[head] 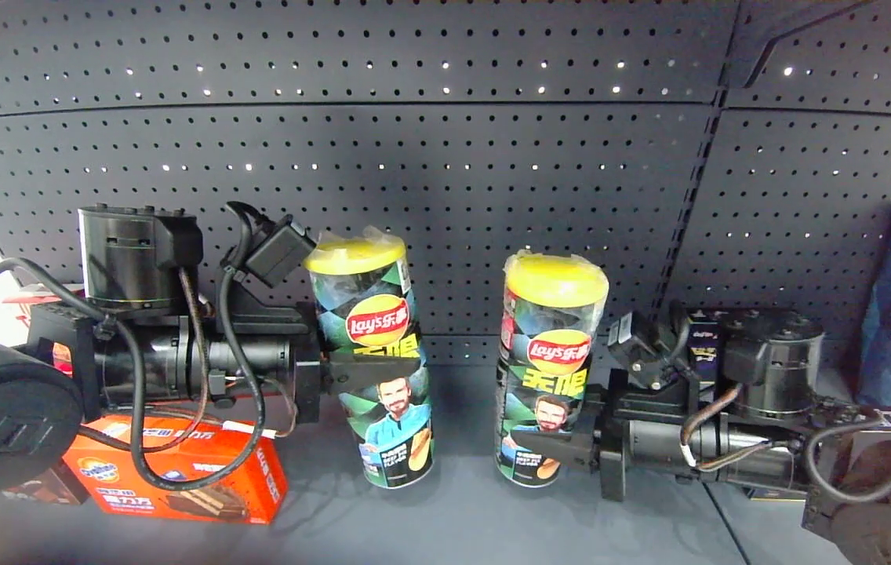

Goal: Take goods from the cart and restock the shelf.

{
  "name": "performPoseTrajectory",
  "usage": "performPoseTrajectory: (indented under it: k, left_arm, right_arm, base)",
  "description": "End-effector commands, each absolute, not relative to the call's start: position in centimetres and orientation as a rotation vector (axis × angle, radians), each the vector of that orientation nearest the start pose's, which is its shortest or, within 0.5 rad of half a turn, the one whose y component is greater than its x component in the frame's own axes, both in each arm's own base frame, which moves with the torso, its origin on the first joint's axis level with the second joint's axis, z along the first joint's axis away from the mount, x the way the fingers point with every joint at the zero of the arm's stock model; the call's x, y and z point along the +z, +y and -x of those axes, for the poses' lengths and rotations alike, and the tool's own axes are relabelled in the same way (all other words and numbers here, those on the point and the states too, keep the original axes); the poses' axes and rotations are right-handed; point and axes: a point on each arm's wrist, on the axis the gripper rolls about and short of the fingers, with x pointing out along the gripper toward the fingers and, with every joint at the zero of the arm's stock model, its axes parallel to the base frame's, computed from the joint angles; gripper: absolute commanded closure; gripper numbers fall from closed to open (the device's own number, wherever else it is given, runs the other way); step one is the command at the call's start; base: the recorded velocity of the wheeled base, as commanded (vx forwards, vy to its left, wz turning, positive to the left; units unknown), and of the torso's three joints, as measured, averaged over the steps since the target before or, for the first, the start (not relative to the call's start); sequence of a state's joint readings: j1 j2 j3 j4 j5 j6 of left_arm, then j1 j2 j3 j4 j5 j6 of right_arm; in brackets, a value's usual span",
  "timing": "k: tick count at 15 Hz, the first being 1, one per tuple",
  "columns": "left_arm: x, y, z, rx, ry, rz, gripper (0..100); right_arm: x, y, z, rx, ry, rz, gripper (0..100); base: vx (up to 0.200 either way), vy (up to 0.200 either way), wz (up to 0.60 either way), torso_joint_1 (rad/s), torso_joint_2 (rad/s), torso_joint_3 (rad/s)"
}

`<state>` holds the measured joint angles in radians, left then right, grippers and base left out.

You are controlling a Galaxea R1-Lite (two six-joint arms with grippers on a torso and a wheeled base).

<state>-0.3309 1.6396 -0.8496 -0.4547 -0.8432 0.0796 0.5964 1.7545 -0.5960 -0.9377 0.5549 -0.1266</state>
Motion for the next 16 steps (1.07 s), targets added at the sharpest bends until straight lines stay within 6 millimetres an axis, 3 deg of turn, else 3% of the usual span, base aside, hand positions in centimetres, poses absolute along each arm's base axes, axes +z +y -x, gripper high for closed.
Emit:
performPoseTrajectory:
  k: [1,6,16]
  left_arm:
    - [19.8,-11.0,-26.6,-1.177,0.294,0.019,100]
    - [19.7,-11.2,-26.6,-1.182,0.296,0.019,100]
    - [19.6,-11.1,-26.7,-1.18,0.301,0.02,100]
  right_arm:
    - [13.6,16.9,-22.1,1.175,0.174,0.109,100]
    - [12.4,17.3,-21.0,1.204,0.204,0.08,100]
    - [10.5,17.9,-21.2,1.216,0.263,0.083,100]
  base:
    - [0.0,0.0,0.0,0.0,0.0,0.0]
    - [0.0,0.0,0.0,0.0,0.0,0.0]
    - [0.0,0.0,0.0,0.0,0.0,0.0]
